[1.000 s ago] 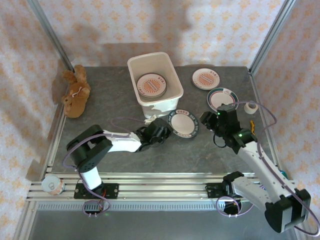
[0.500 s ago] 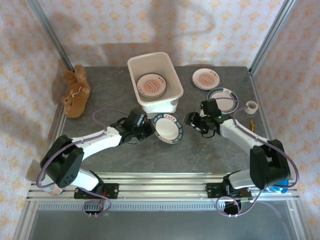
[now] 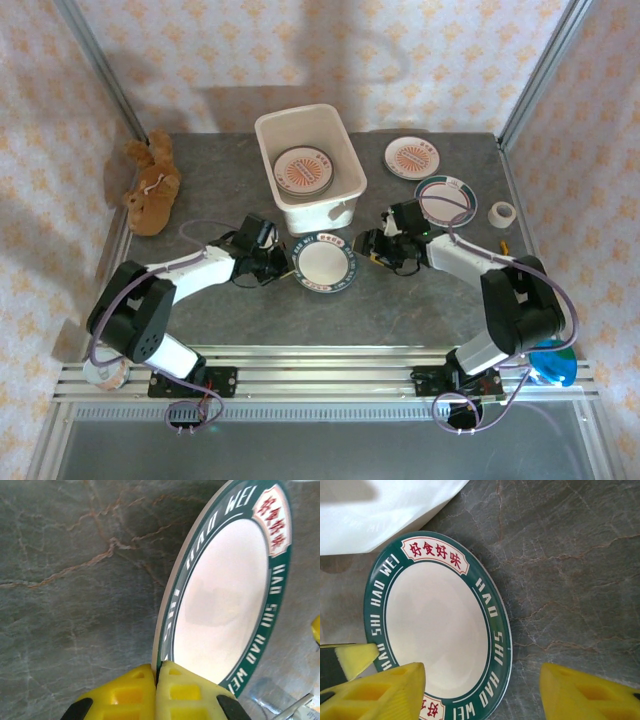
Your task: Place the plates into the plastic bin on the countertop
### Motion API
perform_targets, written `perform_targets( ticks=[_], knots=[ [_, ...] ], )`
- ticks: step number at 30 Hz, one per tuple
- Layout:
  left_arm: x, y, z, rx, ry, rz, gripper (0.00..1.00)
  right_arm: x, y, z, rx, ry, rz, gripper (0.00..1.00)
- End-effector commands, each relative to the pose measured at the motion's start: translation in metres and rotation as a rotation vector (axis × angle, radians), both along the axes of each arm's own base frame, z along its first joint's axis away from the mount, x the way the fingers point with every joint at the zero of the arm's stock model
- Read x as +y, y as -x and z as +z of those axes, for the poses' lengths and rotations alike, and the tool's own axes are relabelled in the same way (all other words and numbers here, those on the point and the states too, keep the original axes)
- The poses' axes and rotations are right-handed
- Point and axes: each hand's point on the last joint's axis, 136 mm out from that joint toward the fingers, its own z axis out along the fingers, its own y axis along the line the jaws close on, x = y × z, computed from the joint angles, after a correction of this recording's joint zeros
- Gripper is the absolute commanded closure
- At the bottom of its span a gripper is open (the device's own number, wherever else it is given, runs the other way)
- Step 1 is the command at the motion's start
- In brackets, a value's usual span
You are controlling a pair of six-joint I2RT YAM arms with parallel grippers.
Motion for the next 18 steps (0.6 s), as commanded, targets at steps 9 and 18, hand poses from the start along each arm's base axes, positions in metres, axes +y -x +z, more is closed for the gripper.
perform_targets(
  ticks=[9, 18],
  knots=[
    [0.006, 0.015, -0.028, 0.091, -0.064, -0.095, 1.0, 0.007, -0.004, -0.015, -0.027, 0.064, 0.052, 0.46],
    [0.01, 0.021, -0.036, 0.123, -0.087, -0.118, 1.0, 0.021, -0.005, -0.028, -0.007, 0.051, 0.095, 0.51]
  ],
)
